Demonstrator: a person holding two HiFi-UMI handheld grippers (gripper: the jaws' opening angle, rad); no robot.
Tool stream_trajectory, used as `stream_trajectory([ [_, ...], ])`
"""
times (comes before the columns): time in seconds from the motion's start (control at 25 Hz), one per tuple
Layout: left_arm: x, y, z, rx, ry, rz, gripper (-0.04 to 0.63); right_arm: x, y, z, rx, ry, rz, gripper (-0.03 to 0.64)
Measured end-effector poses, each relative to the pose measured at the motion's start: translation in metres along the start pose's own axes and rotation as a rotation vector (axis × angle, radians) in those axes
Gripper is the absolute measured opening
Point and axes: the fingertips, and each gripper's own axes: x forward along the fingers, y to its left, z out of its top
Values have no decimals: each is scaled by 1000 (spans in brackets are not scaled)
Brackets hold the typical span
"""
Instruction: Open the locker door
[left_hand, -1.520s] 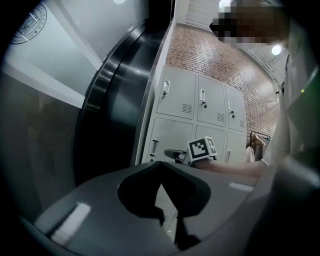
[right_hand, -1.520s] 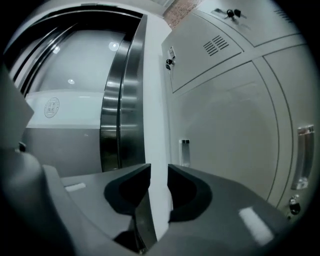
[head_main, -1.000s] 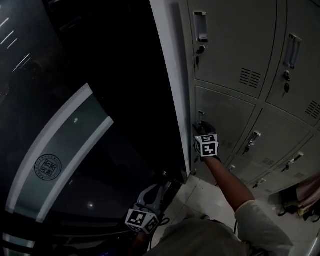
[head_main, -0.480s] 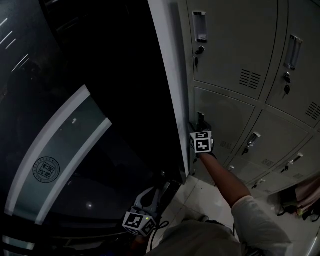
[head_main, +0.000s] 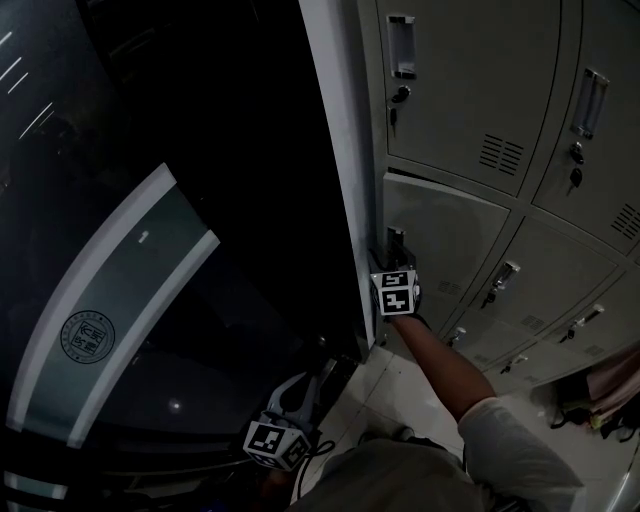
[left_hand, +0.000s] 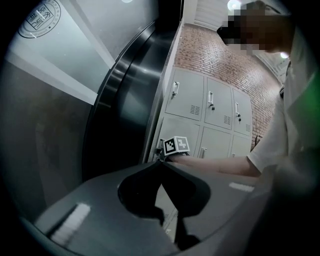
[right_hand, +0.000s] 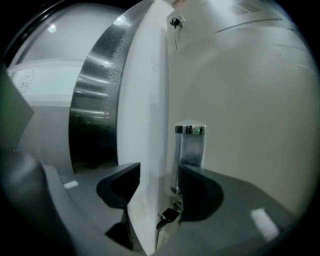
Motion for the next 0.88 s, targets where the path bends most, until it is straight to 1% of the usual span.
stream_trajectory([
  [0.2, 3, -6, 6, 0, -30, -31, 0, -49, 29, 1, -32, -50, -7, 231],
  [0.28, 3, -5, 4, -1, -27, -34, 0, -75, 38, 1, -39, -81, -14, 199],
  [0.4, 3, -7, 5, -19, -22, -35, 0, -115, 44, 1, -61, -113, -24, 171],
  [0.44, 3, -7, 4, -17, -20, -36, 0, -128, 44, 0, -70, -118, -25, 163],
  [0.52, 2, -6, -1, 0, -11, -38, 0, -151, 41, 0, -78, -122, -20, 120],
  [0.56, 2, -5, -2, 6, -9, -39, 0, -161, 41, 0, -78, -124, -12, 114],
  [0.72, 5, -11, -2, -2, -6, -59, 0, -192, 39, -2, -68, -131, 1, 115],
  [0.88, 11, -22, 0, -12, -7, -93, 0, -224, 31, -4, -64, -160, -45, 118],
])
